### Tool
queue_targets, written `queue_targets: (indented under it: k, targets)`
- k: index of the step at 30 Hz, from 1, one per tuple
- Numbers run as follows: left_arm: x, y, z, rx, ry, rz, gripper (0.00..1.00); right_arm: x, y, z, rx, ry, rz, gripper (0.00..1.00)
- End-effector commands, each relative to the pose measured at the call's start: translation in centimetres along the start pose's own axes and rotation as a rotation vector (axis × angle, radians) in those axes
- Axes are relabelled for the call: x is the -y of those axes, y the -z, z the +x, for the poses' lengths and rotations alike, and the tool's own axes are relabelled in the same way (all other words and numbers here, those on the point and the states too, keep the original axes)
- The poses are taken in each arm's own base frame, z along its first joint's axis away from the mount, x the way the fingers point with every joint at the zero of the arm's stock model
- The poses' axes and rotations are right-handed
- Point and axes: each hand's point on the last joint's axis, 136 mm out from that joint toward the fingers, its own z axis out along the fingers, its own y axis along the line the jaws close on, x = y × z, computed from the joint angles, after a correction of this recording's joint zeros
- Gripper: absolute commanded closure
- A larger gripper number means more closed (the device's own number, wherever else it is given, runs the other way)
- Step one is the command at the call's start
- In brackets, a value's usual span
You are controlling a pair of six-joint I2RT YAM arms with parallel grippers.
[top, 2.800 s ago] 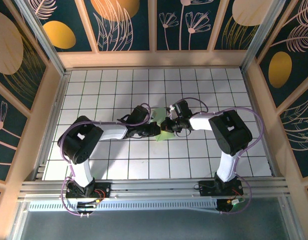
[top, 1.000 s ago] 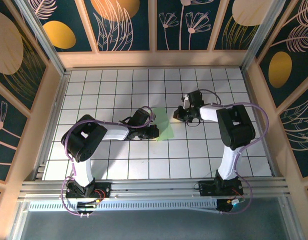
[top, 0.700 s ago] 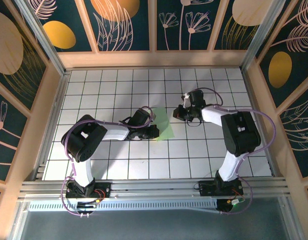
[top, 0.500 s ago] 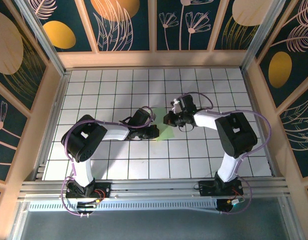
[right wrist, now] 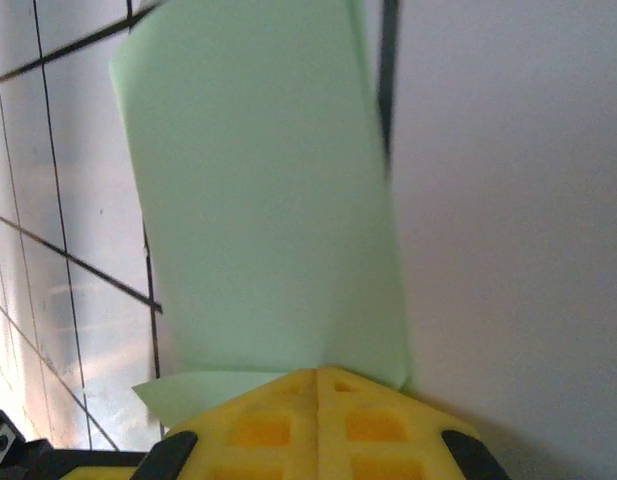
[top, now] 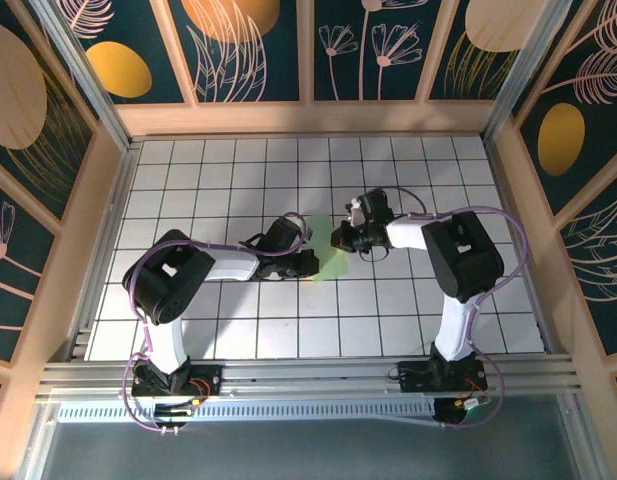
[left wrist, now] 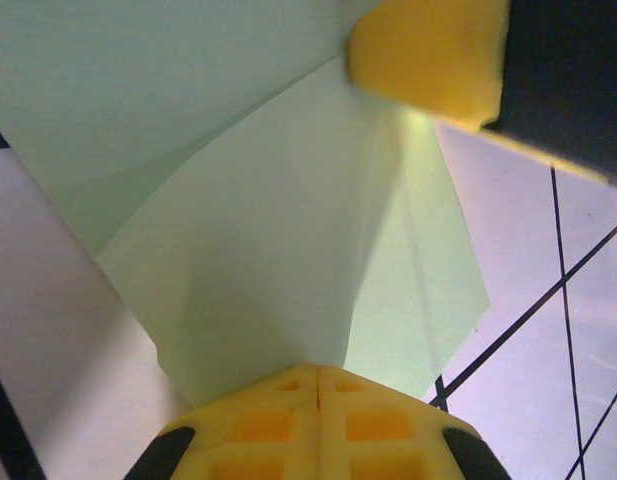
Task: Fold a paper plane with a square sheet of paper (fold left side to right side)
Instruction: Fold the triangle a second time at the center of the table.
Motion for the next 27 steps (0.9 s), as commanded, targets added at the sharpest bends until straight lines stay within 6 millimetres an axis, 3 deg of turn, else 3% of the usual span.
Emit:
queue_targets:
  k: [1,5,8,13,18,27]
  targets:
    - [-5.3,-0.5,3.7,-0.103,0.052,-0.185,1.0,2.6,0.5,-2.4,0.05,-0.008,0.066,1.0]
    - [-5.2,-0.5,3.7,-0.101,0.053,-0.179,1.0,2.9,1.2,-4.0,0.068,-0.006,0.071,1.0]
    - [-4.8,-0.3,3.4,-0.087,0.051,-0.164,1.0,0.7,3.2,-4.7,0.122,0.033,0.052,1.0]
    - [-3.5,-0.2,2.5,-0.054,0.051,-0.11,1.0,-2.6,4.8,-2.6,0.102,0.054,-0.019,1.0]
    - [-3.1,-0.1,1.9,-0.049,0.031,-0.113,1.0,-3.8,2.7,2.2,-0.018,0.004,-0.076,1.0]
    - [-2.4,0.0,1.6,-0.039,0.032,-0.086,1.0,-4.8,0.5,4.1,-0.076,-0.005,-0.101,1.0]
